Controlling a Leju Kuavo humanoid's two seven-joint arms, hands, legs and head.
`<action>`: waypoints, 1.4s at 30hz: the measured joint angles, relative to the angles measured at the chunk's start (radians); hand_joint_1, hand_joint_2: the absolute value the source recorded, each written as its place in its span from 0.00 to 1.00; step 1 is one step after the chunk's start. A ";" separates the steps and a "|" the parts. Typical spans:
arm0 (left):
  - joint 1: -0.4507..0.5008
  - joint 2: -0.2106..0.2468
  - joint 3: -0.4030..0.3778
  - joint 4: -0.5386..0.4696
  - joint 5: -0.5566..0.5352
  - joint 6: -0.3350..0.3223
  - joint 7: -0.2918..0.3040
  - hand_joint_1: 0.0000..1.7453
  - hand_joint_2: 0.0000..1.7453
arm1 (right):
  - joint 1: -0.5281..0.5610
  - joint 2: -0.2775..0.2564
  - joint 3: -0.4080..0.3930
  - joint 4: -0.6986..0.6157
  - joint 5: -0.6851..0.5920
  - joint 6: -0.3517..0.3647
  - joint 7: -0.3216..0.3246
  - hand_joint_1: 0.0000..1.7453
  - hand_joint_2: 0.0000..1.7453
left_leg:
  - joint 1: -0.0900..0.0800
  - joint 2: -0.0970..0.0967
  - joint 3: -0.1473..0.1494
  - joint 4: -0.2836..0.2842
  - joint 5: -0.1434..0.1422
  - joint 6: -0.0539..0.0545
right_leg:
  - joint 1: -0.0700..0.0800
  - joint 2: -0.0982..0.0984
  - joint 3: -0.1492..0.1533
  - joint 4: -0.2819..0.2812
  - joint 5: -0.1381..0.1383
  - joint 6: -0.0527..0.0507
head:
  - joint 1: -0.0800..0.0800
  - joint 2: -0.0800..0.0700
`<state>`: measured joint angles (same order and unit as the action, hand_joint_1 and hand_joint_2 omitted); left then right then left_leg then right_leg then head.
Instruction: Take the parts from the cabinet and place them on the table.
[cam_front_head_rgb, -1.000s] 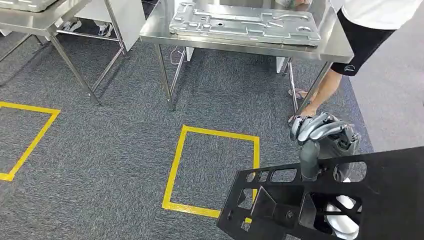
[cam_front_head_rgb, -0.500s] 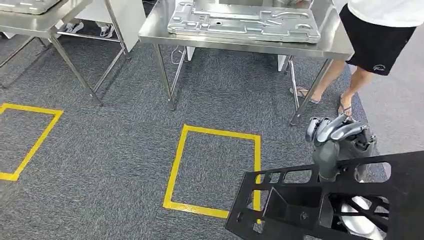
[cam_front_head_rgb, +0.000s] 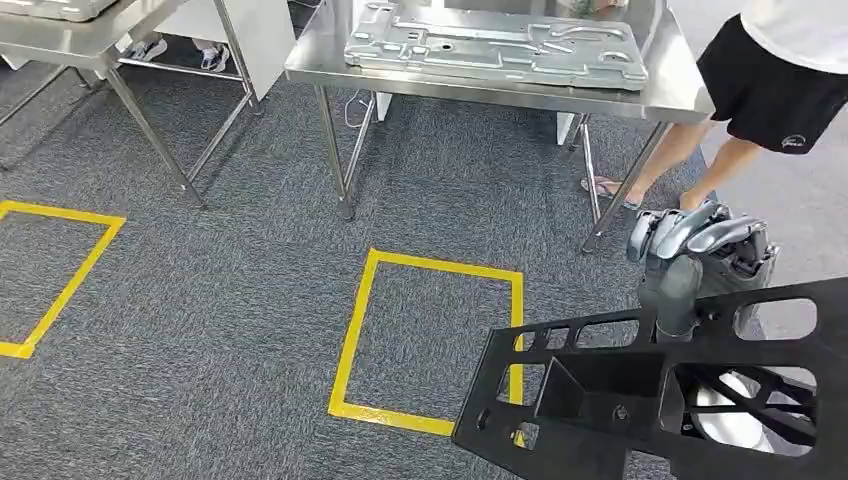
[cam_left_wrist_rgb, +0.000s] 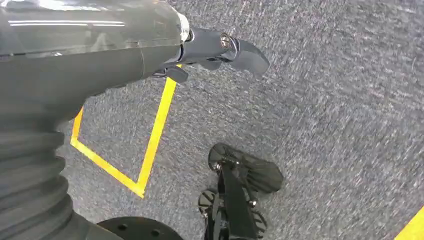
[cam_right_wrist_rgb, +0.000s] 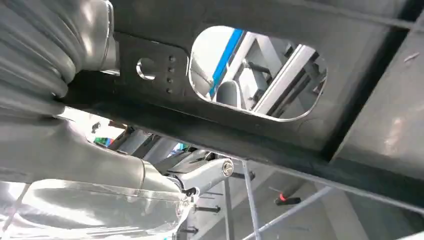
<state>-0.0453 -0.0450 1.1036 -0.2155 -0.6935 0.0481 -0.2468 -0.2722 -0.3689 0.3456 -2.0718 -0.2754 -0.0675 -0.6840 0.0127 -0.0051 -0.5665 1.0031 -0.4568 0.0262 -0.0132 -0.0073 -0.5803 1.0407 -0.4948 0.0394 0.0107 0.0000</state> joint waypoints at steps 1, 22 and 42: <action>-0.001 0.000 0.000 0.000 0.000 0.000 0.000 0.00 1.00 | -0.005 -0.003 0.003 0.000 0.000 -0.006 0.000 1.00 1.00 | 0.000 0.000 -0.002 0.000 0.000 0.004 | -0.001 0.001 -0.033 0.070 -0.043 0.004 | 0.000 0.000; 0.002 -0.002 0.004 0.000 -0.006 -0.011 -0.013 0.00 1.00 | -0.042 -0.045 0.049 0.025 -0.005 -0.035 -0.010 1.00 1.00 | -0.004 -0.001 -0.096 0.208 -0.071 -0.038 | 0.005 0.001 0.014 -0.046 0.038 -0.050 | -0.004 0.000; 0.003 0.000 0.021 0.000 -0.018 0.018 0.025 0.00 1.00 | 0.052 -0.019 0.047 -0.004 0.058 -0.053 -0.012 1.00 1.00 | -0.010 -0.005 0.006 -0.004 -0.004 -0.016 | 0.007 0.007 0.010 -0.040 0.034 -0.020 | 0.001 0.000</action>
<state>-0.0422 -0.0454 1.1242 -0.2155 -0.7118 0.0656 -0.2217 -0.2201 -0.3883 0.3925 -2.0756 -0.2171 -0.1206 -0.6958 0.0028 -0.0098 -0.5606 0.9987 -0.4607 0.0100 -0.0062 -0.0007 -0.5707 1.0012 -0.4608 0.0194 0.0122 0.0000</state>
